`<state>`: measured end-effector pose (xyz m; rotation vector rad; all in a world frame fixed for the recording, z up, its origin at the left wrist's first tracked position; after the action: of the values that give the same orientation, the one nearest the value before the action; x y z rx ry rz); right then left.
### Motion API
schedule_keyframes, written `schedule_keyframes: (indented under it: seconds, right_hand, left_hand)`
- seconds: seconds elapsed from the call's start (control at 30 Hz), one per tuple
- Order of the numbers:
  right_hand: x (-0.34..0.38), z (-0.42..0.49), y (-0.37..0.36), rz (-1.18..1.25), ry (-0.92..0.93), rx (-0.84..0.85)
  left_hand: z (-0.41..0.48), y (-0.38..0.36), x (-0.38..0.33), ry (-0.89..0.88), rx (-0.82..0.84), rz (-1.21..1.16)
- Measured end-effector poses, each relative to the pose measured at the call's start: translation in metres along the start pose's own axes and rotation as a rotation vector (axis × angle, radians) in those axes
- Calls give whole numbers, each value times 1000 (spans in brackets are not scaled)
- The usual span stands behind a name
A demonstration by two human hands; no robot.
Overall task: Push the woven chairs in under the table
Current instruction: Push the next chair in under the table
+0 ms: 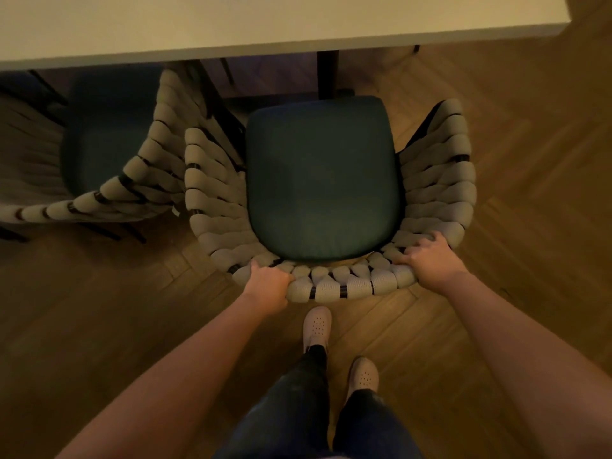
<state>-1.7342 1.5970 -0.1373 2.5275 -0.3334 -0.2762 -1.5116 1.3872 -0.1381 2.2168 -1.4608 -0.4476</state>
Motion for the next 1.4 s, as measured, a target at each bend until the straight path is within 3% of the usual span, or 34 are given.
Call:
schedule_keyframes:
  seconds: [0.23,0.63,0.93,1.4]
  right_hand:
    - [-7,5,3,97,-15,19]
    - [20,43,48,111,-44,-31]
    - [15,51,75,105,-32,44]
    - [-28,80,120,52,-39,9]
  left_hand:
    - [3,36,8,0,-36,138]
    - [28,57,74,-23,15,73]
    - [38,71,87,5,-20,44]
    - [65,114,92,30,-41,-55]
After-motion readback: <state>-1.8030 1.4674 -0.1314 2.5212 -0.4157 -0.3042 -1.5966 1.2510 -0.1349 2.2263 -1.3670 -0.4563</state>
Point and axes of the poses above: each hand's wrist, its own z-axis towards the middle knuckle, its own y-axis out of the back of the hand, x = y × z, the point moved 2 cm from there along z, towards the middle knuckle, and after that the axes turned 14 degrees about x, right-handed, at the moved point
